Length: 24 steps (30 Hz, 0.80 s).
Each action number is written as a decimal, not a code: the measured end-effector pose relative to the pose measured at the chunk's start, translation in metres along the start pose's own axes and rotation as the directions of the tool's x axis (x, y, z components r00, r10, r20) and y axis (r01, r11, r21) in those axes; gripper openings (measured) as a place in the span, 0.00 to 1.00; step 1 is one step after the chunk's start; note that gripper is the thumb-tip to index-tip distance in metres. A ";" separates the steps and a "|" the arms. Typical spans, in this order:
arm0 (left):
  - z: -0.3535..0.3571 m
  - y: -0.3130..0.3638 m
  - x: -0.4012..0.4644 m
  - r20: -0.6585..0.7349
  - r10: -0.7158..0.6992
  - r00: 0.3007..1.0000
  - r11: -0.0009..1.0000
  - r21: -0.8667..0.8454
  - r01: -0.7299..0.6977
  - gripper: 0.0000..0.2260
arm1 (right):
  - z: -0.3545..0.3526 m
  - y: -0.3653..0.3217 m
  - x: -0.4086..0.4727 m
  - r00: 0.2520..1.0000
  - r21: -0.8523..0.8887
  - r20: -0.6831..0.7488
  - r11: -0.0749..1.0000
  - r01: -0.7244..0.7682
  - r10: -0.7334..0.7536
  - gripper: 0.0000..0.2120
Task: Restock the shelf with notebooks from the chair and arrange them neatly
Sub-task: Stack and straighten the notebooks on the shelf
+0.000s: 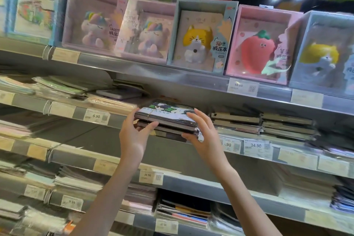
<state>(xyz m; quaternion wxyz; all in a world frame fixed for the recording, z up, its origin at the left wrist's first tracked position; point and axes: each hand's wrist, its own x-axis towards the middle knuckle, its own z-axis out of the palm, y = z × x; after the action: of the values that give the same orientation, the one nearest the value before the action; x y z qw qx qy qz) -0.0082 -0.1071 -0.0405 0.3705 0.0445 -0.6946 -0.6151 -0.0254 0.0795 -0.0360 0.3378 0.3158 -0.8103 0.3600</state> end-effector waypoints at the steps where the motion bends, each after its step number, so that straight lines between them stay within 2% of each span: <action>1: 0.002 0.002 0.000 -0.013 -0.001 1.000 1.000 -0.012 0.001 0.29 | 0.001 0.000 0.000 1.000 0.010 -0.027 1.000 0.010 -0.010 0.22; 4: 0.008 0.015 0.010 -0.025 0.029 0.999 0.999 -0.034 -0.030 0.30 | -0.001 0.001 0.013 0.994 0.099 -0.111 0.995 0.004 0.007 0.19; 6: 0.012 0.021 0.021 0.005 0.080 0.997 0.996 0.030 -0.080 0.31 | -0.004 0.004 0.026 0.989 0.107 -0.144 0.994 -0.015 0.031 0.17; 10: 0.024 0.012 0.043 0.075 0.138 0.988 0.976 0.161 -0.149 0.31 | 0.001 0.016 0.042 0.993 0.033 -0.108 0.999 -0.039 0.042 0.15; 14: 0.040 0.006 0.064 0.106 0.102 0.989 0.945 0.302 -0.130 0.34 | 0.006 0.024 0.054 0.994 -0.015 -0.064 0.995 -0.095 0.094 0.15; 18: 0.044 -0.004 0.073 0.198 0.105 0.974 0.835 0.514 -0.195 0.25 | 0.014 0.036 0.055 0.991 -0.203 0.011 0.971 -0.128 0.133 0.19; 22: 0.047 -0.016 0.068 0.251 0.273 0.929 0.690 0.622 -0.371 0.22 | 0.020 0.041 0.056 0.988 -0.379 0.044 0.918 -0.118 0.146 0.16; 24: 0.047 -0.019 0.066 0.272 0.323 0.907 0.659 0.622 -0.422 0.22 | 0.021 0.039 0.055 0.985 -0.440 0.076 0.892 -0.104 0.153 0.15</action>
<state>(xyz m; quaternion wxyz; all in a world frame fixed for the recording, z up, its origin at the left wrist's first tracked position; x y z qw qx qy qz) -0.0903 -0.1070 -0.0252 0.3986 -0.0116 -0.8859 -0.2371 -0.0933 0.0687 -0.0187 0.3304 0.1976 -0.9063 0.1744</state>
